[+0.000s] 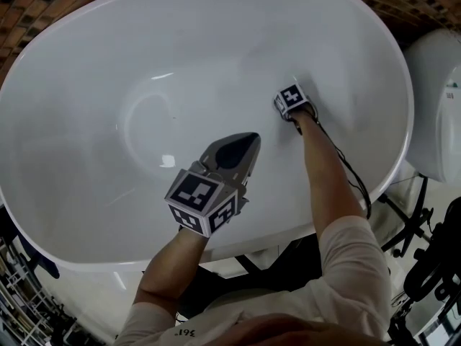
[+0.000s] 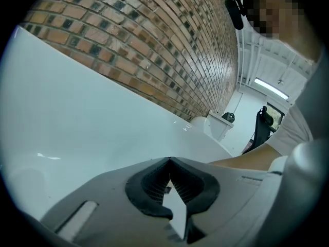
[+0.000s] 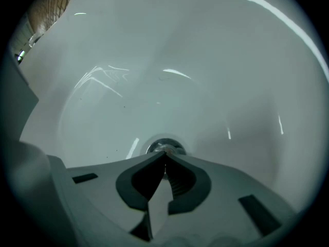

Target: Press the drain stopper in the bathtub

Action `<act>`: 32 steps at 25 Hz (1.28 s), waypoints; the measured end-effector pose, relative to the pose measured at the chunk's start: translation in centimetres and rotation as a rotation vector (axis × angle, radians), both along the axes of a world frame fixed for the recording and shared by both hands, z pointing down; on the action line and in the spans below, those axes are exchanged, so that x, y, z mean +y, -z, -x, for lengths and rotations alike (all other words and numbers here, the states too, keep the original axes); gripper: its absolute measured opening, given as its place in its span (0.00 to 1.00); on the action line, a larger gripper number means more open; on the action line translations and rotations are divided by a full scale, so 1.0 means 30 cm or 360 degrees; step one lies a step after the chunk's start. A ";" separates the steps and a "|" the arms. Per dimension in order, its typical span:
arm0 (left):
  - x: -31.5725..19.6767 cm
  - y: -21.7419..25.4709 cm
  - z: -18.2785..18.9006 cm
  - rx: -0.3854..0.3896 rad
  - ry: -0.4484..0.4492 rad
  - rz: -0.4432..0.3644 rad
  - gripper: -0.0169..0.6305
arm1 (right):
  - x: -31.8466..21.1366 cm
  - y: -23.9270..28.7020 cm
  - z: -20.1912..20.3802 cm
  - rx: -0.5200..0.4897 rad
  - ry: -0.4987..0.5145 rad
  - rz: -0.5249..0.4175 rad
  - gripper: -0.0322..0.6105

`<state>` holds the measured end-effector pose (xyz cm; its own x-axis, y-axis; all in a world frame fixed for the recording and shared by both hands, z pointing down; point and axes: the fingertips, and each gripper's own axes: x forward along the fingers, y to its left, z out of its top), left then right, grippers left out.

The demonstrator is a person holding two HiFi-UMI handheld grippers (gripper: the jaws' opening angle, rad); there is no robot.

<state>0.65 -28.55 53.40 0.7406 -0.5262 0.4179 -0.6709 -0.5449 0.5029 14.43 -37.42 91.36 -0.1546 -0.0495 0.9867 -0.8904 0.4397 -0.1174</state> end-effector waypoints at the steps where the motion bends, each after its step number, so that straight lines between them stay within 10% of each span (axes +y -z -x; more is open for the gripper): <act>1: -0.001 0.001 0.000 0.0000 0.0003 -0.0001 0.04 | -0.001 0.009 -0.011 0.0007 -0.0013 -0.0001 0.08; 32: 0.018 -0.026 0.073 -0.0234 0.0166 0.0069 0.04 | -0.046 0.666 -0.067 0.0036 0.0012 -0.0440 0.08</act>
